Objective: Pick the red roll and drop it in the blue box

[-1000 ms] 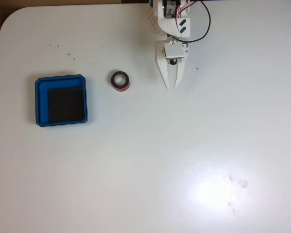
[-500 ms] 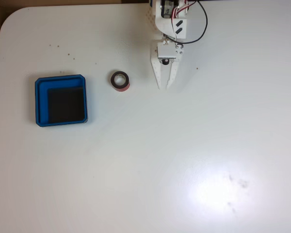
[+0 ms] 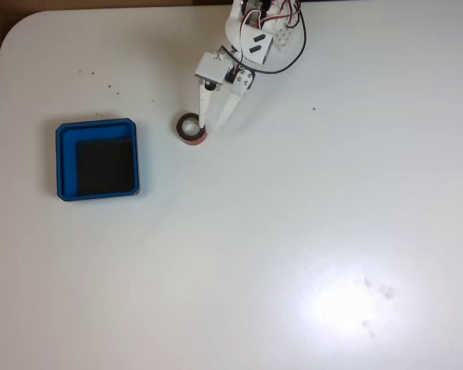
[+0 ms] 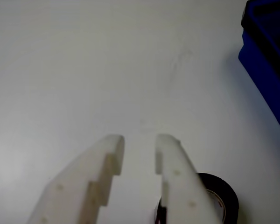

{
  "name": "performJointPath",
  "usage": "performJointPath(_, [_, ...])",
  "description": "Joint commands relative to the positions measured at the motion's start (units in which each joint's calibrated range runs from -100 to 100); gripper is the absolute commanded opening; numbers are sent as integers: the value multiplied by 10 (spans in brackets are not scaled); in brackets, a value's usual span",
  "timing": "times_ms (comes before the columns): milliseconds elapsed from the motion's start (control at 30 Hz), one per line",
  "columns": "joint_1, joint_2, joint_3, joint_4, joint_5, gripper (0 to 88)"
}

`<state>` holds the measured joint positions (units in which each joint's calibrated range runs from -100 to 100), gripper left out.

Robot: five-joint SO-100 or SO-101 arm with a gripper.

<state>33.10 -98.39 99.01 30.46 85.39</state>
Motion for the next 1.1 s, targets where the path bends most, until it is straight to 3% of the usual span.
performJointPath(0, [47, -4, 7, -13, 2, 6])
performJointPath(200, [117, -4, 6, -12, 3, 5])
performJointPath(433, [120, 26, -6, -12, 5, 5])
performJointPath(1067, [116, 454, -318, -12, -1, 5])
